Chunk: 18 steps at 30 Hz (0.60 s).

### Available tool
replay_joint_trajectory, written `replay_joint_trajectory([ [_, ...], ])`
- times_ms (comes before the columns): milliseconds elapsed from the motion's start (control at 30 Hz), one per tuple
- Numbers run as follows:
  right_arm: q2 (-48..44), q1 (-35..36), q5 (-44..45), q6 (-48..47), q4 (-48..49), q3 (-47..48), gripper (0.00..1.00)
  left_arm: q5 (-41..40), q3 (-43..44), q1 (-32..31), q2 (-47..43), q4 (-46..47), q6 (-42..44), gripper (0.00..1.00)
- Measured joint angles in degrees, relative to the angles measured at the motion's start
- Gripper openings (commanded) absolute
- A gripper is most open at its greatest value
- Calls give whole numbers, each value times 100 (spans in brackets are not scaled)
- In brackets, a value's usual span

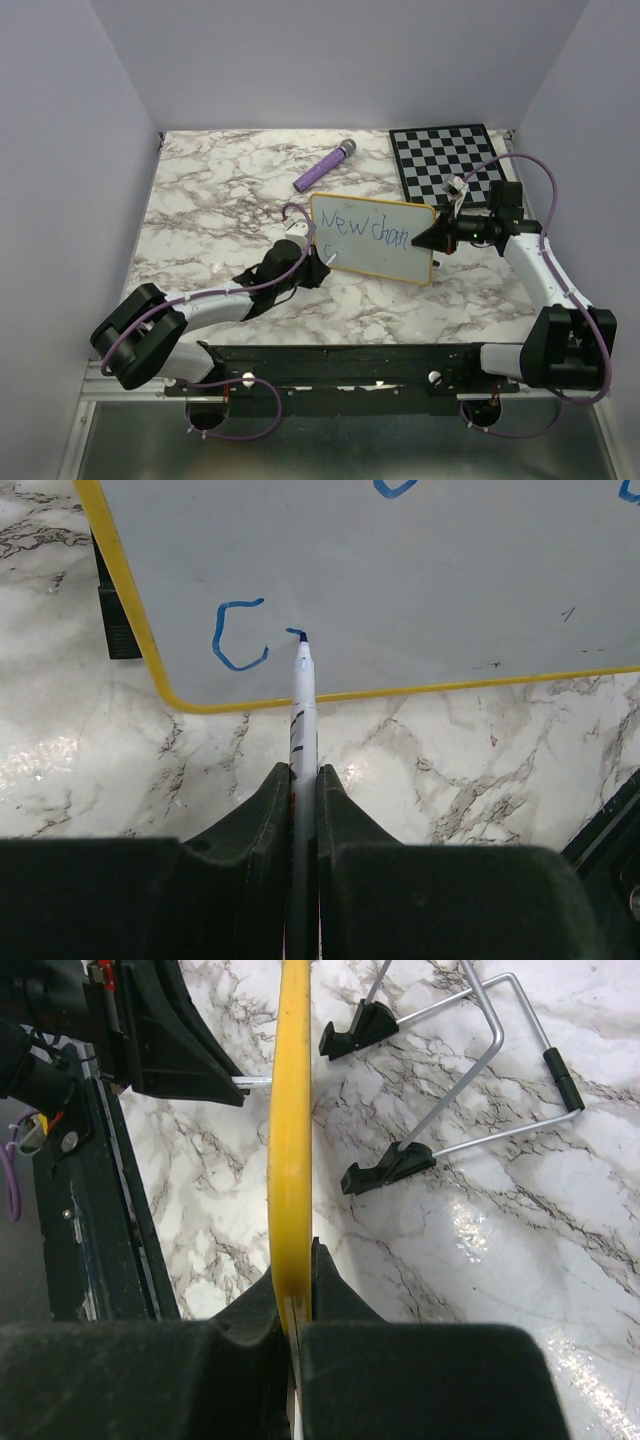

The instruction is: Write a sentence on the whiteboard

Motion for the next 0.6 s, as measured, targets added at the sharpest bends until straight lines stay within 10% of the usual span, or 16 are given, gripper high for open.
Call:
replay_joint_trajectory([
  [600,0,0,-2,-2,-2,0,1,166,37,-4,-179,28,-4,0],
])
